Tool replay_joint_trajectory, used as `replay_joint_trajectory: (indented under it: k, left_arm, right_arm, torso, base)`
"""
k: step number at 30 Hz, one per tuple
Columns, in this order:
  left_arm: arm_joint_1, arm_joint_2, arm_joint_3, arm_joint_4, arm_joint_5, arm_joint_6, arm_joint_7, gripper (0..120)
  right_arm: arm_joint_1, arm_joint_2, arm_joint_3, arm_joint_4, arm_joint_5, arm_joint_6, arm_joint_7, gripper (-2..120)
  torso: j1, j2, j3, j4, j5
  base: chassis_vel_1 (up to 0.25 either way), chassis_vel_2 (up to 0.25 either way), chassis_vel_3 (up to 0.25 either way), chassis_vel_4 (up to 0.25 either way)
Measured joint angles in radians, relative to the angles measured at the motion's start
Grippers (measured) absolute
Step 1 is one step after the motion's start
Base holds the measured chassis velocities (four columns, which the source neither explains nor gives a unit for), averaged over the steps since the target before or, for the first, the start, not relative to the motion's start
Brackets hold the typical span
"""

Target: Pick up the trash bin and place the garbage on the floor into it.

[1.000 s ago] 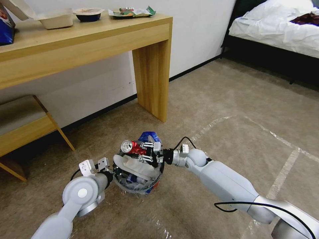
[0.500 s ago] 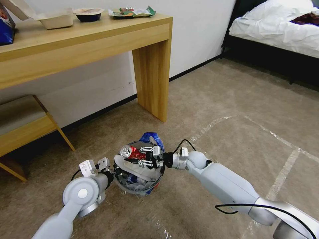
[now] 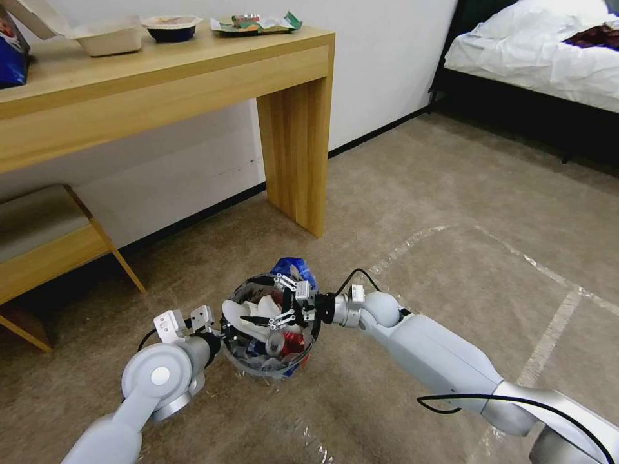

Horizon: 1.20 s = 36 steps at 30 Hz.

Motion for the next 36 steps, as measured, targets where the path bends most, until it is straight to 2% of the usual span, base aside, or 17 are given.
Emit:
replay_joint_trajectory:
  k: [20, 27, 32, 36]
  left_arm:
    - [0.003, 0.001, -0.004, -0.001, -0.013, 0.001, -0.01, 0]
    - [-0.002, 0.008, -0.001, 0.012, -0.027, 0.006, -0.01, 0]
    - [-0.008, 0.008, 0.002, 0.014, -0.059, 0.006, -0.018, 0]
    - [0.003, 0.008, -0.011, 0.002, -0.08, 0.006, -0.026, 0]
  right_arm:
    - [0.032, -0.004, 0.033, 0.036, 0.04, 0.003, 0.022, 100]
    - [0.051, -0.083, 0.16, 0.143, 0.106, -0.02, 0.063, 100]
    - [0.048, -0.197, 0.265, 0.246, 0.162, -0.031, 0.108, 100]
    - [0.02, -0.229, 0.303, 0.285, 0.175, -0.028, 0.124, 100]
  torso:
    - [0.0, 0.0, 0.0, 0.0001, 0.0]
    - [0.0, 0.0, 0.0, 0.0, -0.0001]
    - [0.0, 0.0, 0.0, -0.0004, 0.0]
    - [0.0, 0.0, 0.0, 0.0002, 0.0002]
  base:
    - [0.0, 0.0, 0.0, 0.0]
    - [0.0, 0.0, 0.0, 0.0]
    - [0.0, 0.0, 0.0, 0.0]
    - [0.0, 0.0, 0.0, 0.0]
